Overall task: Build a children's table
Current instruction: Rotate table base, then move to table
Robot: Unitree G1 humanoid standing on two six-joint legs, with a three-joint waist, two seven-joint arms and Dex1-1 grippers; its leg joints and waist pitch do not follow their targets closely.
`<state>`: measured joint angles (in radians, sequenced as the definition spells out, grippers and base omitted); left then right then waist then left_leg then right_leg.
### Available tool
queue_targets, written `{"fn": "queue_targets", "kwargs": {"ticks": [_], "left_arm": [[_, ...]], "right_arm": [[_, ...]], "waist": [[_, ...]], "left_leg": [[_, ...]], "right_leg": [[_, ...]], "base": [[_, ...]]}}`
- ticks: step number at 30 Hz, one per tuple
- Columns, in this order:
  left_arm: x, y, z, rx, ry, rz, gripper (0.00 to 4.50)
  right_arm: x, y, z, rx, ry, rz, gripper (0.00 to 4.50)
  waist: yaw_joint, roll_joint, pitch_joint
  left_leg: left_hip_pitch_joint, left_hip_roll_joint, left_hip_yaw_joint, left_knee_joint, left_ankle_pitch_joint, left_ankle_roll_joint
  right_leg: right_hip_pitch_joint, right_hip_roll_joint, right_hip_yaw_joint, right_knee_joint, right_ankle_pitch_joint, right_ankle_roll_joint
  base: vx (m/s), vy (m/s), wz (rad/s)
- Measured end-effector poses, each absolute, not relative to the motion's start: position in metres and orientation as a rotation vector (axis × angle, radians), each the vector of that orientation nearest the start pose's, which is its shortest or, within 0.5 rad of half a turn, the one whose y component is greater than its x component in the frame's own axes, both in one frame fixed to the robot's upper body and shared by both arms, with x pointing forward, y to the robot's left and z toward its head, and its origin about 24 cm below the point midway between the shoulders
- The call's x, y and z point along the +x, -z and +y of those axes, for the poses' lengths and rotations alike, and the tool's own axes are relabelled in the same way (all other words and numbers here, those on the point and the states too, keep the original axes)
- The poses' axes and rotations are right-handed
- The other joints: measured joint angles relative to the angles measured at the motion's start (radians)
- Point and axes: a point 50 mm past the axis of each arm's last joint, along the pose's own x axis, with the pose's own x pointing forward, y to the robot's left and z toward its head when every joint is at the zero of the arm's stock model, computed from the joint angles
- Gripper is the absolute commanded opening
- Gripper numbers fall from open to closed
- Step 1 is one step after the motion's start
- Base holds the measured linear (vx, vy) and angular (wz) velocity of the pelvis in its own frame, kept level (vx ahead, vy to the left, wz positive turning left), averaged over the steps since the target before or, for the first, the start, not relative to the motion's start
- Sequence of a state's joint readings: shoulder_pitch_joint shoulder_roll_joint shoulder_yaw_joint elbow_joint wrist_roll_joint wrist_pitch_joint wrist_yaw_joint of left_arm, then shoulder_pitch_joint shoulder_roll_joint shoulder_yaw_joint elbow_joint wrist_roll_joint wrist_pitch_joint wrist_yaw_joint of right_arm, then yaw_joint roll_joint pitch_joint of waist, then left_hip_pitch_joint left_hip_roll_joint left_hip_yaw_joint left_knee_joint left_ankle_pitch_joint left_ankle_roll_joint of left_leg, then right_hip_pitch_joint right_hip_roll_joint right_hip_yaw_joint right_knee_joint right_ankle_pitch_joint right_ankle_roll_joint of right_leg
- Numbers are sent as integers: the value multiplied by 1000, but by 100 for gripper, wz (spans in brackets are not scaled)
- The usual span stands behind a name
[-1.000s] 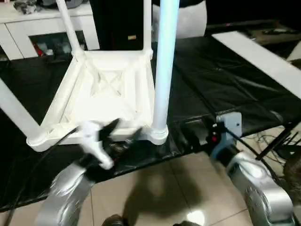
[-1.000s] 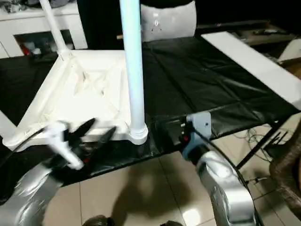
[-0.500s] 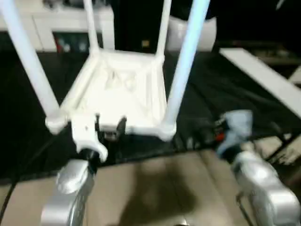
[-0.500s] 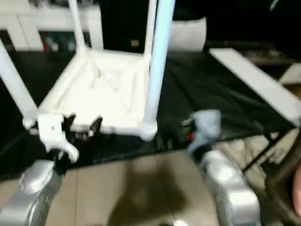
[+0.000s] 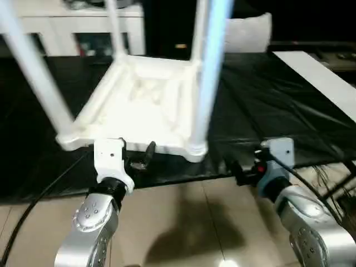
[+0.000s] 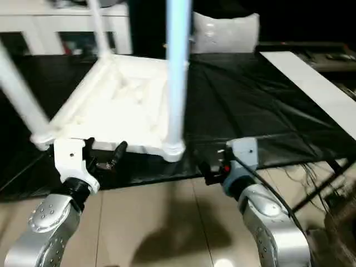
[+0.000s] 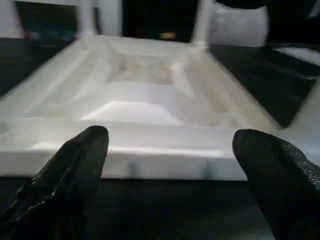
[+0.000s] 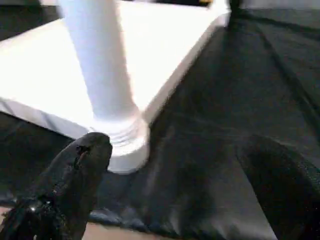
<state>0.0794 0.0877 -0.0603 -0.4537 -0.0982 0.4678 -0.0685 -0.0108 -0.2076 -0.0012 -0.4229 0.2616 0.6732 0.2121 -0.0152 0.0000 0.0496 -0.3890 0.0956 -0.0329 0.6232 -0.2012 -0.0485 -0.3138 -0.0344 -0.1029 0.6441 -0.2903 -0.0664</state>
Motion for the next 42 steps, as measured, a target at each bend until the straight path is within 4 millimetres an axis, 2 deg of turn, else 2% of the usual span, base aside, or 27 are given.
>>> {"fn": "queue_targets", "kwargs": {"ticks": [2,3,5,6,7,8,10,11,12,15,17,18,20,22,23,24,25,27,29,30,31,33,34,36,37,38,42], "left_arm": [[231,-83,146,18,134,104,441],[231,-84,147,26,131,98,441],[230,-82,149,34,109,108,441],[230,-81,148,27,105,112,441],[230,-80,147,15,106,117,441],[229,-79,145,1,115,130,441],[227,-81,142,-9,152,120,441],[225,-82,141,-14,175,111,441],[222,-82,139,-17,192,109,441],[220,-79,140,-17,188,121,441],[221,-80,142,-12,181,117,441],[222,-81,142,-10,182,111,441],[223,-84,138,-16,201,93,441],[223,-84,138,-12,207,93,441],[223,-84,140,-3,207,94,441],[223,-84,142,5,203,95,441],[222,-83,148,19,191,99,441],[223,-83,154,29,171,103,441],[224,-84,154,28,176,96,441],[224,-84,153,25,183,93,441],[225,-84,153,22,187,93,441],[225,-80,145,5,223,108,441],[224,-81,141,8,257,107,441],[224,-81,142,19,274,105,441],[224,-82,143,26,278,101,441],[224,-82,145,31,277,105,441],[225,-80,147,42,292,117,441]], "right_arm": [[242,-82,-154,47,-320,245,450],[242,-82,-154,52,-315,242,450],[242,-83,-154,52,-319,241,450],[241,-81,-157,42,-311,248,450],[240,-79,-160,42,-298,258,450],[238,-77,-163,45,-287,265,450],[239,-81,-164,52,-277,243,450],[239,-82,-164,56,-274,236,450],[239,-81,-163,66,-271,231,450],[239,-81,-158,84,-285,229,450],[239,-81,-157,89,-286,225,450],[239,-81,-158,84,-280,224,450],[238,-82,-162,80,-266,215,450],[239,-84,-162,82,-264,203,450],[239,-83,-161,89,-268,202,450],[239,-84,-158,95,-276,198,450],[241,-86,-153,102,-295,187,450],[240,-87,-151,102,-305,180,450],[240,-87,-152,103,-304,182,450],[239,-87,-152,103,-302,181,450],[239,-88,-153,98,-297,176,450],[238,-87,-161,94,-256,174,450],[236,-86,-165,92,-227,172,450],[235,-86,-167,92,-211,169,450],[235,-88,-167,94,-206,159,450],[235,-88,-166,102,-206,159,450],[235,-88,-156,110,-243,157,450]], "waist": [[-3,-6,-1],[7,-21,-4],[28,-35,-9],[52,-41,-10],[71,-42,-7],[80,-50,-4],[92,-44,-6],[98,-33,-8],[105,-19,-7],[103,-16,-6],[95,-22,-1],[103,-29,4],[113,-25,5],[114,-4,-2],[113,1,-4],[101,-2,-4],[91,-16,-8],[61,-17,-15],[43,-29,-20],[34,-56,-24],[33,-84,-22],[49,-59,-16],[56,-45,-14],[62,-19,-11],[61,8,-7],[55,16,-9],[11,8,-5]], "left_leg": [[1,-20,-46,-3,6,-17],[3,-21,-46,-6,10,-27],[5,-12,-36,-14,15,-31],[-7,-1,-2,21,-12,24],[-28,11,51,103,-35,61],[-24,4,86,129,-35,62],[12,-18,121,53,-34,61],[26,-17,122,14,-35,62],[28,-1,118,0,-24,48],[45,20,124,-13,-25,18],[71,20,137,-23,-33,8],[76,22,146,-15,-46,22],[61,25,141,44,-65,57],[57,45,134,-2,-53,46],[62,49,134,-4,-46,21],[73,47,130,-10,-51,14],[74,33,130,-11,-58,20],[76,28,127,-1,-73,30],[78,24,133,0,-81,29],[82,14,142,2,-89,29],[85,2,149,14,-102,32],[91,11,141,41,-132,107],[75,10,132,73,-131,107],[58,14,131,68,-119,86],[55,32,128,46,-91,51],[61,40,127,46,-86,17],[89,32,134,18,-92,16]], "right_leg": [[-2,20,22,54,-47,-78],[-7,25,49,79,-61,-81],[-13,29,61,86,-68,-23],[-7,35,59,70,-54,-5],[-2,40,64,62,-47,-4],[2,39,68,52,-42,-3],[-1,51,63,30,-22,8],[-3,68,56,20,-15,4],[-1,83,49,11,-10,3],[10,81,29,-4,-9,4],[38,76,30,-10,-21,-20],[48,75,31,-16,-24,-23],[58,75,39,-23,-28,-20],[70,85,30,-42,-29,-11],[77,84,27,-46,-34,-5],[73,80,25,-45,-39,4],[54,55,31,-8,-59,25],[-27,-2,41,119,-51,66],[-95,-46,53,105,-21,103],[-103,-66,69,18,9,97],[-96,-79,87,5,79,106],[-71,-60,89,-8,65,92],[-56,-53,86,-19,65,88],[-28,-45,76,-25,59,82],[-11,-33,61,-26,53,84],[-1,-28,57,-32,46,89],[3,-27,59,-34,20,10]], "base": [[-3,-87,67],[4,-194,61],[-3,-218,44],[14,-225,0],[14,-225,0],[5,-190,-7],[-23,-164,-5],[-12,-135,-2],[-7,-93,-5],[-2,-31,-2],[0,0,0],[63,2,-2],[76,14,-3],[98,49,-6],[137,87,7],[174,89,5],[174,89,5],[162,57,9],[129,17,10],[101,-79,3],[101,-79,3],[77,-76,-1],[76,-63,-5],[91,6,-3],[88,33,0],[84,65,-1],[88,46,7]]}}
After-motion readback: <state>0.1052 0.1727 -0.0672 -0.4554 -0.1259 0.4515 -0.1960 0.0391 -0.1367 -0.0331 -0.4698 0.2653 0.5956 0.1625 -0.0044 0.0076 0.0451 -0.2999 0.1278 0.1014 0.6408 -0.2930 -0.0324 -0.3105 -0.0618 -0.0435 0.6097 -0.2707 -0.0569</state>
